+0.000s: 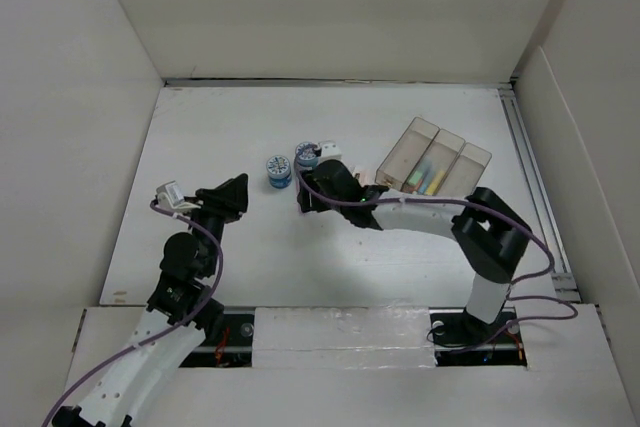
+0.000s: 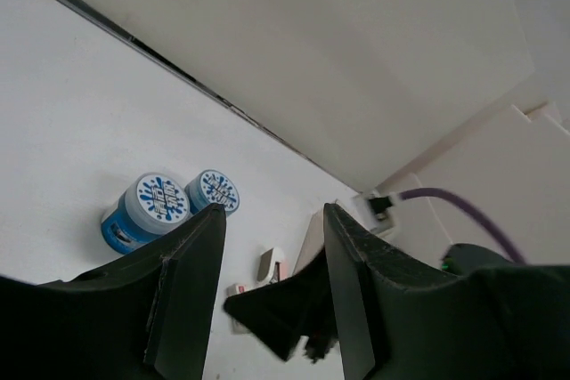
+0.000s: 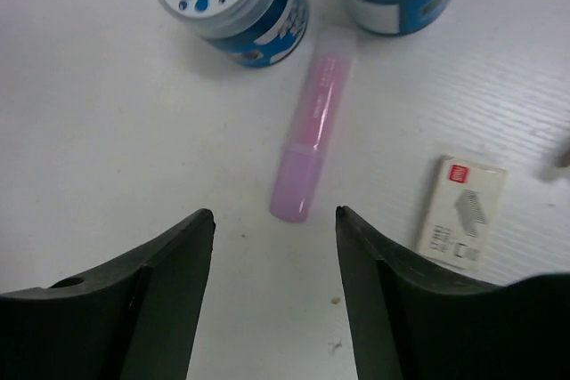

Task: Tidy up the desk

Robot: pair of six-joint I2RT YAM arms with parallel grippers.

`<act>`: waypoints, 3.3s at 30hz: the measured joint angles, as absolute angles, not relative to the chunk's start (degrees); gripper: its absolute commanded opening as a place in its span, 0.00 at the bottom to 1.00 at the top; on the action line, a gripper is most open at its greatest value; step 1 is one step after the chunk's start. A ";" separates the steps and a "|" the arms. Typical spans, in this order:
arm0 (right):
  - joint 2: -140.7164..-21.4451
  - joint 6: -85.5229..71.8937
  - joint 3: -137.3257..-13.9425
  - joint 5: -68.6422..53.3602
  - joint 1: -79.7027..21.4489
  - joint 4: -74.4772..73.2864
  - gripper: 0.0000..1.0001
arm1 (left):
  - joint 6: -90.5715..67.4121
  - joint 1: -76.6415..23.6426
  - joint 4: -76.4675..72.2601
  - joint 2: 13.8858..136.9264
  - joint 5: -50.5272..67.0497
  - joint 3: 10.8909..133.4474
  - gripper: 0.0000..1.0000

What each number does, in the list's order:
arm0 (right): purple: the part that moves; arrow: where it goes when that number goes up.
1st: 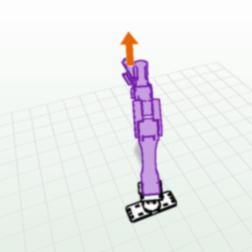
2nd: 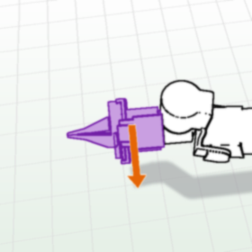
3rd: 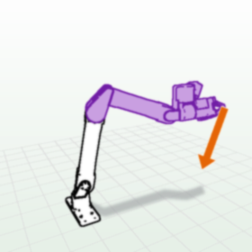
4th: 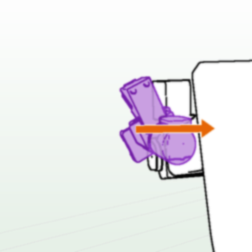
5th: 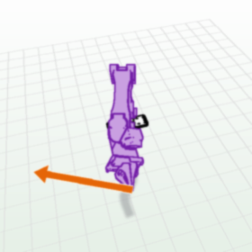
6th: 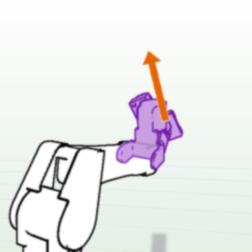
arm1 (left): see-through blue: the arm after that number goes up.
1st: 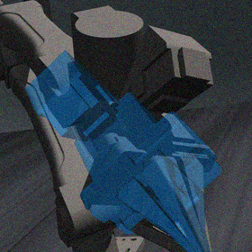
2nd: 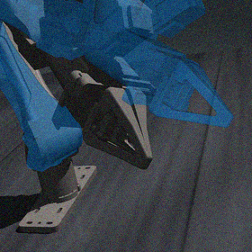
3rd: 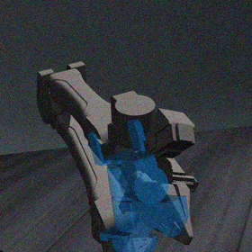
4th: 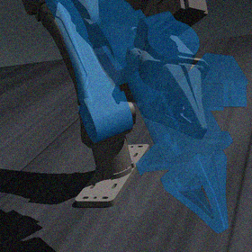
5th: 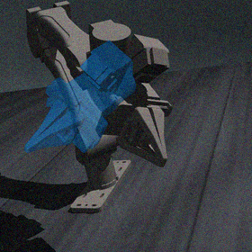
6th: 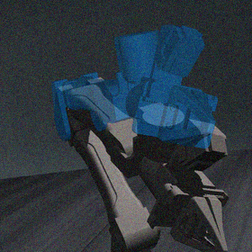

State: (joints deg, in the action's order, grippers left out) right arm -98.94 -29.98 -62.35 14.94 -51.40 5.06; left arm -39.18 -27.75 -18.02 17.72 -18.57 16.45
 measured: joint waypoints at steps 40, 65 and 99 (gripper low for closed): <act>-73.58 -34.17 -50.81 18.02 -27.57 4.89 0.01 | -38.63 -27.75 -19.49 25.85 -14.37 16.45 0.44; -77.60 -41.32 -40.32 8.29 -10.09 4.97 0.68 | -36.77 -27.75 -21.52 34.65 -7.97 17.50 0.44; -107.42 -27.20 -64.53 15.70 -45.84 -1.10 0.55 | -36.42 -27.75 -21.58 34.13 -7.90 17.72 0.44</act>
